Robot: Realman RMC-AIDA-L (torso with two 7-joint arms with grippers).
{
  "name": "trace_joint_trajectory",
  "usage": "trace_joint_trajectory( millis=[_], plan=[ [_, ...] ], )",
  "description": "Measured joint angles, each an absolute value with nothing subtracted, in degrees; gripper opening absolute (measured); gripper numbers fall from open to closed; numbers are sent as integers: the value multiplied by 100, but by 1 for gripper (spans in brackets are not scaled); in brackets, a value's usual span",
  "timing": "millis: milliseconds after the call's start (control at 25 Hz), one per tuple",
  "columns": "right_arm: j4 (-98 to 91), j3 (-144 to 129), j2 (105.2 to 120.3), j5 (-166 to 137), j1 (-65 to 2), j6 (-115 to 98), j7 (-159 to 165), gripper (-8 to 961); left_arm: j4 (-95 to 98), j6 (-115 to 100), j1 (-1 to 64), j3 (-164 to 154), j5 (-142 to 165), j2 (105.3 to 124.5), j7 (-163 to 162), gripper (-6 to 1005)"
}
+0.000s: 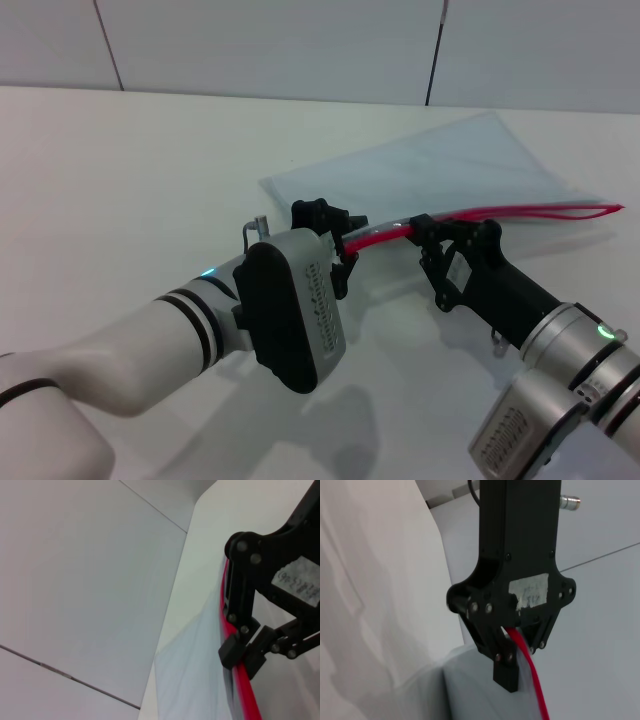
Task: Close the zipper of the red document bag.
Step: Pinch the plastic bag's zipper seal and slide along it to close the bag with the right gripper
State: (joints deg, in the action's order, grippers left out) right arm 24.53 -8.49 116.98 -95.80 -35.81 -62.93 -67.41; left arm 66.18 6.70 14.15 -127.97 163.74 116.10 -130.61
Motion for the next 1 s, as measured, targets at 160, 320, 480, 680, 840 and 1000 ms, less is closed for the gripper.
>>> trace_joint_trajectory(
  millis=[160,320,480,680,840,1000],
  plan=[
    [2476,-803,11698,-9580,-3576,-6291,-6809,96,6618,662,1415,-12797,16374,11610,-13061,42],
    [2488,-800,11698,-9579,-3576,-6284,-6891,74,6618,654,1415,-12797,16374,11610,-13061,41],
    [2464,-798,11698,-9547,-3575,-6283,-6891,66,6619,647,1415,-12797,16374,11610,-13061,41],
    [2161,-792,11676,-8811,-3540,-6283,-6891,85,6619,637,1400,-12802,16374,11611,-13061,40],
    [1641,-790,11674,-7848,-3488,-6259,-6891,113,6617,630,1404,-12804,16374,11610,-13061,40],
    [1207,-792,11671,-6859,-3509,-5986,-6891,141,6607,627,1404,-12806,16374,11610,-13062,39]
  ],
)
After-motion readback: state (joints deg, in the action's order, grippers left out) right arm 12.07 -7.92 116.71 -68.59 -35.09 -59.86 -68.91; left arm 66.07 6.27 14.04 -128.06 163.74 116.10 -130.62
